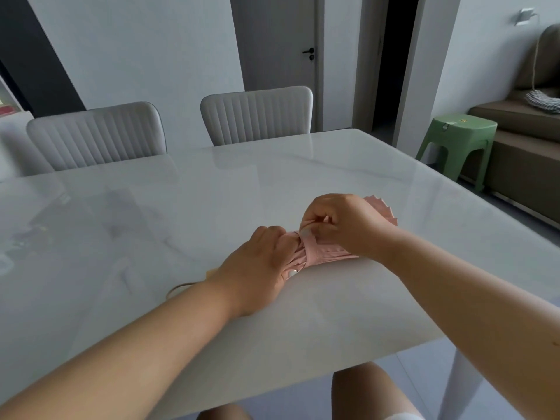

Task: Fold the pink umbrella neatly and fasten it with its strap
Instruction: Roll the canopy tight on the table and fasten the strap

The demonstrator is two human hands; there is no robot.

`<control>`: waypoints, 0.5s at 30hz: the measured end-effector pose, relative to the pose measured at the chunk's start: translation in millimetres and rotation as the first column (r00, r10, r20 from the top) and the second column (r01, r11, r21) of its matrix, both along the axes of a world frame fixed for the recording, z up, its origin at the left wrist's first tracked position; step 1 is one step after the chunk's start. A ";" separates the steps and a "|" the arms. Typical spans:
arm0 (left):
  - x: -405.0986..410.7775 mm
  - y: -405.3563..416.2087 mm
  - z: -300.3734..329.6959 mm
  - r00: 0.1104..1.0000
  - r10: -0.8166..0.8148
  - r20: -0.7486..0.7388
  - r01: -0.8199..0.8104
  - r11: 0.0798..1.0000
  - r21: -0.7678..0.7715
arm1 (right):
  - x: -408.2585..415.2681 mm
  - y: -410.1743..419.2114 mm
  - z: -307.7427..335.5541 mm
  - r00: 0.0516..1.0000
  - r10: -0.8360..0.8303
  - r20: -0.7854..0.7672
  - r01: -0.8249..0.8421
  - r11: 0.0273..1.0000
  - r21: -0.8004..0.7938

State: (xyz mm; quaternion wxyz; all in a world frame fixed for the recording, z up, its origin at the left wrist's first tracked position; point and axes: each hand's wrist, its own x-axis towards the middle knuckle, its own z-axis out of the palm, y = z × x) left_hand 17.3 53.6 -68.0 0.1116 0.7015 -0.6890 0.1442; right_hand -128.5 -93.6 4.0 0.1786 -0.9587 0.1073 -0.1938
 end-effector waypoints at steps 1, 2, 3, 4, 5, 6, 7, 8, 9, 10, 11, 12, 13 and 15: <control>0.0 0.2 0.2 1.000 -0.001 0.000 0.001 1.000 0.004 | 1.9 -0.6 0.9 0.999 -0.024 -0.035 0.025 1.000 0.010; 0.4 0.9 0.2 1.000 -0.006 -0.006 0.006 1.000 0.007 | 3.9 -1.3 2.0 0.997 -0.052 -0.065 0.053 0.998 0.026; 0.4 2.0 0.4 1.000 -0.014 -0.016 0.014 1.000 0.010 | 6.1 -2.4 2.6 0.993 -0.079 -0.094 0.083 0.996 0.040; 0.1 3.1 0.4 0.999 -0.024 -0.029 0.025 1.000 0.011 | 8.2 -2.8 3.5 0.988 -0.103 -0.119 0.110 0.992 0.054; -0.3 4.1 1.2 0.998 -0.033 -0.050 0.033 0.999 0.009 | 11.0 -3.9 3.7 0.983 -0.118 -0.142 0.129 0.989 0.070; -0.8 4.8 2.4 0.996 -0.034 -0.083 0.034 0.999 0.002 | 13.1 -4.4 4.4 0.979 -0.127 -0.161 0.142 0.986 0.089; -1.0 5.4 4.1 0.991 -0.025 -0.128 0.025 1.000 -0.002 | 15.7 -5.0 4.6 0.975 -0.129 -0.181 0.150 0.983 0.107; -1.6 6.0 6.6 0.981 -0.006 -0.193 0.008 1.000 0.008 | 17.4 -5.2 5.4 0.971 -0.130 -0.201 0.157 0.980 0.120; -2.3 6.0 9.2 0.961 0.019 -0.276 -0.014 1.000 0.021 | 19.2 -6.1 6.0 0.967 -0.130 -0.221 0.162 0.978 0.131; -3.1 5.7 11.2 0.931 0.044 -0.362 -0.039 0.999 0.021 | 20.7 -7.2 6.7 0.963 -0.126 -0.237 0.163 0.976 0.145; -3.2 5.0 12.1 0.900 0.064 -0.431 -0.064 0.998 0.015 | 22.3 -8.8 7.0 0.961 -0.116 -0.249 0.160 0.973 0.166; -3.7 4.5 13.0 0.881 0.080 -0.466 -0.086 0.996 0.010 | 23.7 -10.2 7.4 0.960 -0.102 -0.259 0.154 0.969 0.191; -4.6 4.1 13.5 0.880 0.092 -0.466 -0.102 0.995 0.003 | 25.3 -11.8 7.2 0.959 -0.086 -0.269 0.147 0.965 0.216; -5.9 3.8 12.4 0.893 0.110 -0.436 -0.122 0.993 0.000 | 28.0 -13.8 7.1 0.952 -0.057 -0.300 0.141 0.954 0.264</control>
